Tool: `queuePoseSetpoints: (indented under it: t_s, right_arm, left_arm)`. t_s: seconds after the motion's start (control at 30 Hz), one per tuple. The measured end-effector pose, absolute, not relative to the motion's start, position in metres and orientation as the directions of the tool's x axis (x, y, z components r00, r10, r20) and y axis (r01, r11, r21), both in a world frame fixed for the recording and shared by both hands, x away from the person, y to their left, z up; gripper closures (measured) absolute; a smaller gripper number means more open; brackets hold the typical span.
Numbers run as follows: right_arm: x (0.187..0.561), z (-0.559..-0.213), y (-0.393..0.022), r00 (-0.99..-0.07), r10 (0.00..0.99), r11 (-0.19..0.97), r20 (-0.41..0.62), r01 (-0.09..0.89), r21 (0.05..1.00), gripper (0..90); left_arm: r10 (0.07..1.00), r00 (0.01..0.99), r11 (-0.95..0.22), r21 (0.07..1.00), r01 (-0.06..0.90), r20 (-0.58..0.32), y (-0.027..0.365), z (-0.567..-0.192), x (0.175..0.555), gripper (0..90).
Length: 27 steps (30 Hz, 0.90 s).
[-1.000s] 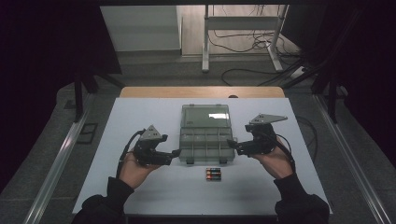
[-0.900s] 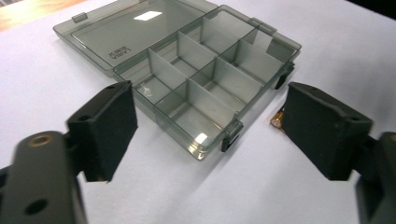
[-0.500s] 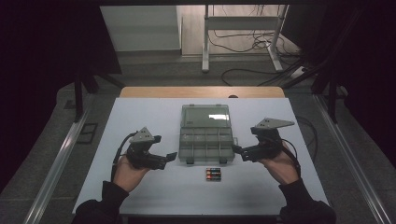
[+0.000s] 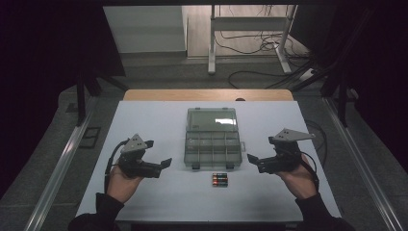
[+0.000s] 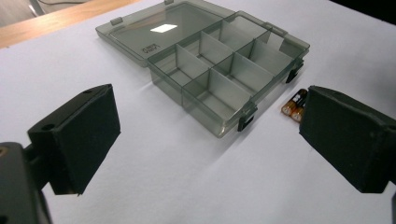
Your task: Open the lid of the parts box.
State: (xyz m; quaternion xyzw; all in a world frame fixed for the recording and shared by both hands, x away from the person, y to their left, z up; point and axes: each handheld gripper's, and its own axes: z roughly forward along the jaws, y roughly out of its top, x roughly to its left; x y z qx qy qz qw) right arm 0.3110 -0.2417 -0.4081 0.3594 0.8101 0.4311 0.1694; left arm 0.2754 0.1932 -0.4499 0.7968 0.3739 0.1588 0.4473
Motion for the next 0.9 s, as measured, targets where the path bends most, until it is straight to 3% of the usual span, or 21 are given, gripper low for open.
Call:
queuePoseSetpoints:
  t_s: [0.9]
  right_arm:
    - [0.276,-0.428,-0.273,-0.623,0.781,0.343,0.037,0.478,0.808,0.0]
  left_arm:
    - [0.786,0.617,-0.328,0.823,0.464,-0.034,0.222,-0.455,0.245,3.3]
